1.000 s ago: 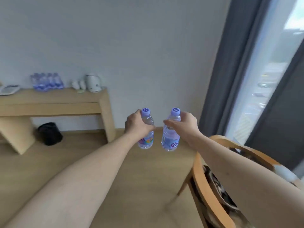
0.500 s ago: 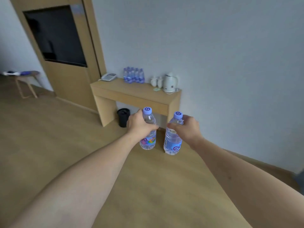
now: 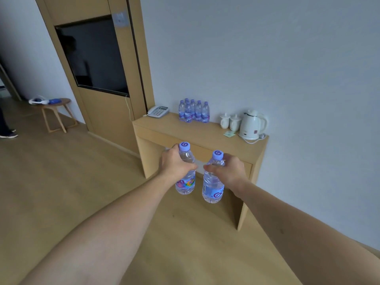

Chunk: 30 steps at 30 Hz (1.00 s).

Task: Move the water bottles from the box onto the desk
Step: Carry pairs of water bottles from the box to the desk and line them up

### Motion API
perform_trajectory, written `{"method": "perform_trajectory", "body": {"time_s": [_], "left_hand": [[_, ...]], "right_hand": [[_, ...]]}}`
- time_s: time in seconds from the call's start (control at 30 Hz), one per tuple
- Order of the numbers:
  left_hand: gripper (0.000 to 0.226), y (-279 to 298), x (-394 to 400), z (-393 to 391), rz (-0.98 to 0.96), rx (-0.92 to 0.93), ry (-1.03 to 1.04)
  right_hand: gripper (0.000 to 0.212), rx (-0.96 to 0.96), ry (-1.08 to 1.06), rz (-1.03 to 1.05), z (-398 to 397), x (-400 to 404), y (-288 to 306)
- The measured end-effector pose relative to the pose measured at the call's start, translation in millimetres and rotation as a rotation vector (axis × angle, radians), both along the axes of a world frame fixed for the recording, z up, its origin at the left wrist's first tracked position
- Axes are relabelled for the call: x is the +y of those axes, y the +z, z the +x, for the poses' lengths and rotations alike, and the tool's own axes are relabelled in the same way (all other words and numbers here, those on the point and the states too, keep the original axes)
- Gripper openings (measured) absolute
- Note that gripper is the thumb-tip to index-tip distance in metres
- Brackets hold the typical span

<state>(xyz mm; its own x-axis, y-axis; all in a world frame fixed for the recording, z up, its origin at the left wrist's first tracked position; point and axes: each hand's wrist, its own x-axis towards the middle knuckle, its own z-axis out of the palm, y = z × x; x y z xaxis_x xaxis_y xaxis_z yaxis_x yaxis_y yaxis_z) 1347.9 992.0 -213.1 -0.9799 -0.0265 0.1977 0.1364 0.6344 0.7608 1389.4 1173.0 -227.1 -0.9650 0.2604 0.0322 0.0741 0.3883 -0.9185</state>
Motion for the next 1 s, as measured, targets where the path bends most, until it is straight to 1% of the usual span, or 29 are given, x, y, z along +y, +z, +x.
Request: {"method": "perform_trajectory", "body": {"time_s": [0.13,0.3,0.5,0.7,0.8,1.0], "left_hand": [[0.049,1.5,-19.6,-79.3,0.043,-0.013,0.014],[0.051,-11.7,-28.0,-178.2,0.047,-0.022,0.028],[0.05,-35.5,-22.8,-325.6,0.025,-0.034,0.028],[0.045,-43.1,-2.1,-479.9,0.053,-0.092,0.021],[0.041,-44.1,8.4,-541.7,0.062,-0.107,0.01],[0.049,-62.8,24.0,-655.9,0.043,-0.152,-0.041]], "right_hand": [[0.022,-0.004,0.007,0.001,-83.8,-16.3,6.9],[0.018,-0.002,0.025,-0.018,-191.3,-28.3,-1.8],[0.024,-0.006,0.04,-0.029,-343.9,-21.3,-29.1],[0.034,-0.06,0.068,-0.031,-502.3,2.1,-36.2],[0.033,-0.077,0.043,-0.02,-562.9,13.1,-37.4],[0.03,-0.128,-0.003,-0.036,-656.9,23.8,-58.8]]}}
